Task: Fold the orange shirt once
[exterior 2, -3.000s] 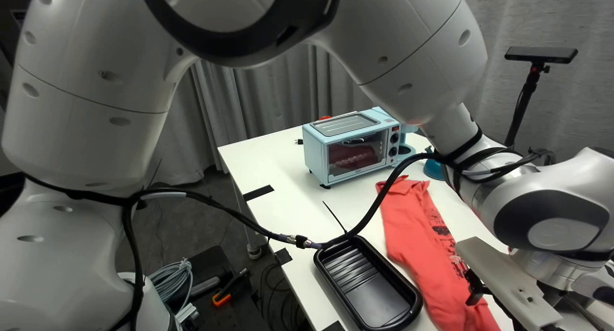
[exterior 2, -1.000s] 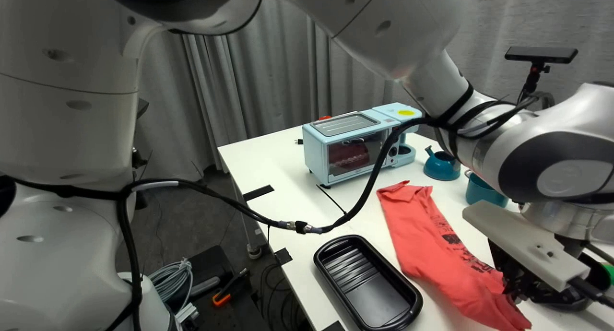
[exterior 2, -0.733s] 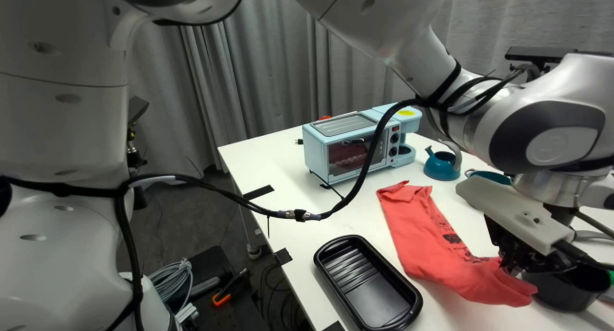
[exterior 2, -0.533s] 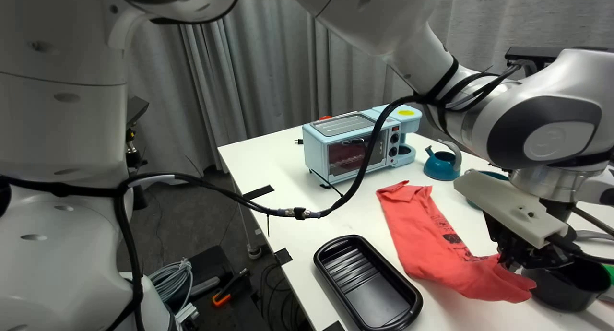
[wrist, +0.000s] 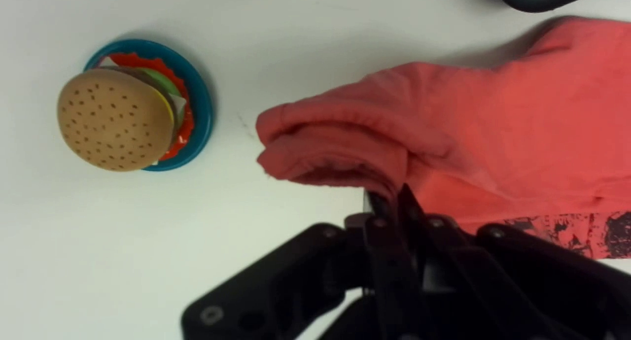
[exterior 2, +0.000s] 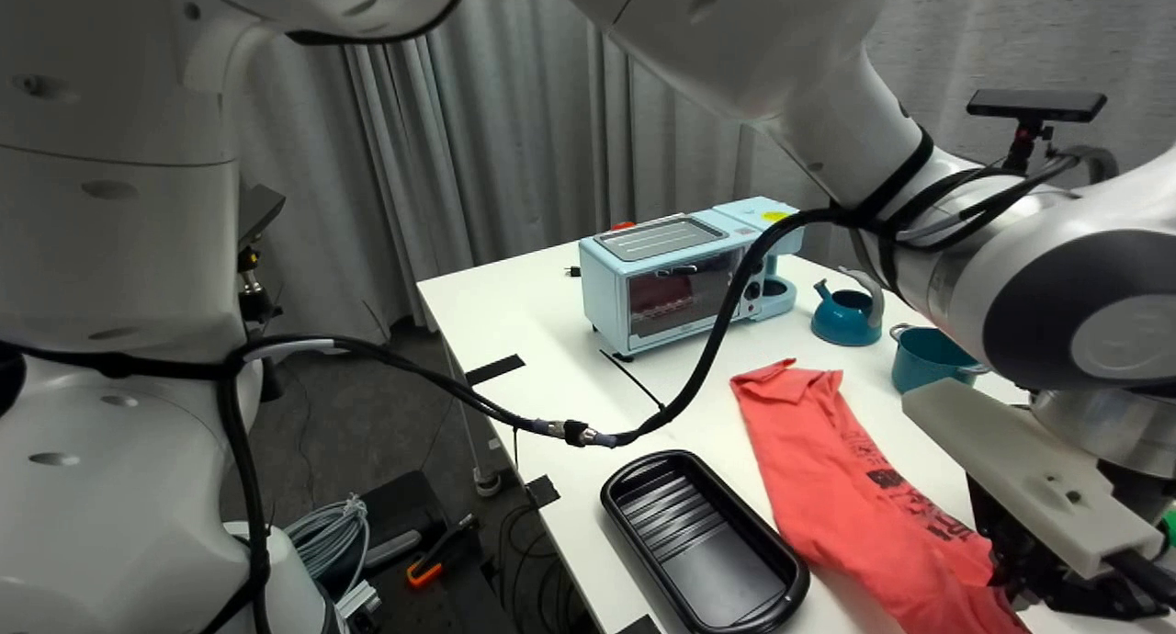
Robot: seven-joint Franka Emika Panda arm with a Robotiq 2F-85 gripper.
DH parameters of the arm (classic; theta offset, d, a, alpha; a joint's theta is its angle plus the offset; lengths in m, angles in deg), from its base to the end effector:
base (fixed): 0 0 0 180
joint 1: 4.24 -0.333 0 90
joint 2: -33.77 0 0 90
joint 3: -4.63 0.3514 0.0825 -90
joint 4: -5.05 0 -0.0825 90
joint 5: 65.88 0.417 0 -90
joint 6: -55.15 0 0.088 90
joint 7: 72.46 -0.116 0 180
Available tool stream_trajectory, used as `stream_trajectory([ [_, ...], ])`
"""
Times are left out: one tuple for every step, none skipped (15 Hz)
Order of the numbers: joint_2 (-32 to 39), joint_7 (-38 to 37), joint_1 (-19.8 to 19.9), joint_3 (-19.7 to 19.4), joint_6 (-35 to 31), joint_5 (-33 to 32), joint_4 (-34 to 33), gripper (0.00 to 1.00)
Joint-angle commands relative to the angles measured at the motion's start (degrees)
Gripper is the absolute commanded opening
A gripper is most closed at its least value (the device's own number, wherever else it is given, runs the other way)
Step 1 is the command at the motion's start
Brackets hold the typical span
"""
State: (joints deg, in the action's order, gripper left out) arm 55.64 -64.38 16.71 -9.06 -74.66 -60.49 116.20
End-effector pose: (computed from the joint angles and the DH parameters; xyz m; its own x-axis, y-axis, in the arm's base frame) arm 0.5409 -0.3614 0.2899 0.8713 -0.4886 -0.0450 -0.4886 -0.8724 0.0125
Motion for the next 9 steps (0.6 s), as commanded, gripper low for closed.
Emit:
stream_trajectory([
  [-2.6,1.2,2.2,-1.3,2.3,1.1,1.4,0.02],
  [-2.7,1.3,2.7,-1.6,2.8,1.3,1.1,0.02],
  [-2.8,1.2,3.2,-2.0,3.2,1.3,0.9,0.02],
  [-2.8,1.1,3.6,-2.2,3.8,1.4,0.4,0.02],
  [-3.1,1.1,3.8,-2.5,4.2,1.5,0.4,0.02],
  [-3.2,1.0,4.0,-2.6,4.7,1.8,-0.1,0.02],
  [-3.5,1.0,4.1,-2.6,5.3,1.9,-0.3,0.02],
  [-3.6,0.8,3.9,-2.5,5.8,2.1,-0.9,0.02],
  [-3.8,0.7,3.6,-2.3,6.1,2.1,-1.2,0.02],
])
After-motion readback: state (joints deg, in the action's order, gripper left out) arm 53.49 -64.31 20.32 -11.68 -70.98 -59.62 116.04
